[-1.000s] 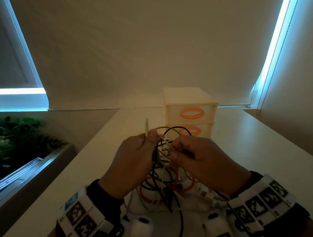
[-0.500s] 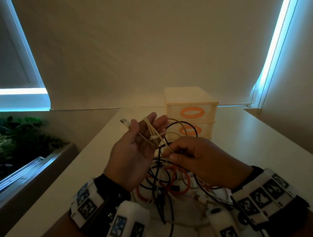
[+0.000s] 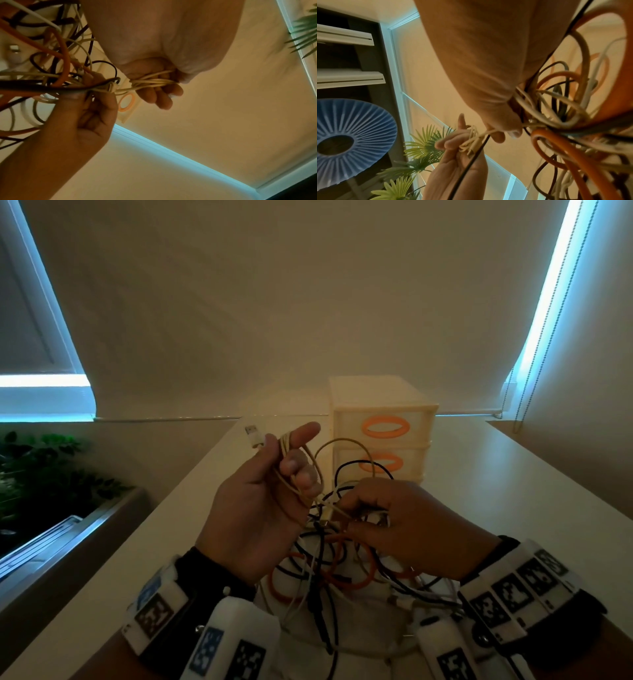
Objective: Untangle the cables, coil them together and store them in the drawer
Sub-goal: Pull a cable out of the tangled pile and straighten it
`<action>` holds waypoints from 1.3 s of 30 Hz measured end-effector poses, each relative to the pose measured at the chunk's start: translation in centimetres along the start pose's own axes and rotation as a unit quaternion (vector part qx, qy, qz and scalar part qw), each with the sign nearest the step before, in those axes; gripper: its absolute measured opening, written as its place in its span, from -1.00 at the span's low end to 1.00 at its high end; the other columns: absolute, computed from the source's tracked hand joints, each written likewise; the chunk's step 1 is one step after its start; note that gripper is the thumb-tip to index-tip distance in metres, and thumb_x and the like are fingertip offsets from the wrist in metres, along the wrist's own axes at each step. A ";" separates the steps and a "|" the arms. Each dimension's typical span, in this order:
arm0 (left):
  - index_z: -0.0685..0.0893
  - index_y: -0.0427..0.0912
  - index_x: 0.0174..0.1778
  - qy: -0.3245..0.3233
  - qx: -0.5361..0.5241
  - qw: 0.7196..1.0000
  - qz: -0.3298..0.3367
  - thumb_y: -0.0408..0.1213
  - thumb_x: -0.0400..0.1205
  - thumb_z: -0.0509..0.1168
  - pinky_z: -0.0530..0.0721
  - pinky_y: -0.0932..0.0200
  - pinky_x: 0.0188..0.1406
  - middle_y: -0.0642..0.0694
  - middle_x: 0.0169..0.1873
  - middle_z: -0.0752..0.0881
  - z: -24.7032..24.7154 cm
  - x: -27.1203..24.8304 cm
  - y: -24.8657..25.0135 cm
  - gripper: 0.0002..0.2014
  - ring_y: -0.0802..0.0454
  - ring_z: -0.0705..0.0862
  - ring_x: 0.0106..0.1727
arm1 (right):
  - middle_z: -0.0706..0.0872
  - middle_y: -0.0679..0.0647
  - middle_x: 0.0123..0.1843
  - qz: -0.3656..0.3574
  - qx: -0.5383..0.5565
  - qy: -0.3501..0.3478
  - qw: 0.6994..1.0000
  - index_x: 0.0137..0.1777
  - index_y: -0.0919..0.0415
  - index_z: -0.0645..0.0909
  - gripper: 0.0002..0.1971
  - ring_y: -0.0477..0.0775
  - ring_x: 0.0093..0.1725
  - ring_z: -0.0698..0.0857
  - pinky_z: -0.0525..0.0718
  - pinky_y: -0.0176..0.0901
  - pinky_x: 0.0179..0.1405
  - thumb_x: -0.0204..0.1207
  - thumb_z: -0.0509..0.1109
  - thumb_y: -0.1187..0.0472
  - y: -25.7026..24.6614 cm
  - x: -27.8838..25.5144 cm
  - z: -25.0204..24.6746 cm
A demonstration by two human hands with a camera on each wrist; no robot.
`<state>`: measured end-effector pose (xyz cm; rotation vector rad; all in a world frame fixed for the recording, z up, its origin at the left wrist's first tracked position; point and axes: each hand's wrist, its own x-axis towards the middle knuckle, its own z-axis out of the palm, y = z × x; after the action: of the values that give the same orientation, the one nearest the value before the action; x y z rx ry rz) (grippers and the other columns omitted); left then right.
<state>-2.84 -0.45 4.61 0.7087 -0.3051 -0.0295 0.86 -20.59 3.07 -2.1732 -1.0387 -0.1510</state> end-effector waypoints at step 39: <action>0.61 -0.35 0.33 -0.046 -0.058 0.997 0.010 -0.15 0.85 0.00 0.56 0.28 -0.36 0.07 -0.45 0.48 1.7 3.9 -0.8 -0.60 0.16 0.52 -0.43 | 0.56 -0.24 -0.03 0.106 -0.166 0.050 0.979 0.13 -0.25 0.65 -0.71 -0.22 -0.05 0.58 0.49 -0.50 -0.19 0.46 0.53 0.09 2.6 -2.4 -5.1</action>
<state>0.51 -2.63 6.36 0.5895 -0.3949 -0.0609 2.09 -26.47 4.51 -2.5318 -0.7609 -0.3525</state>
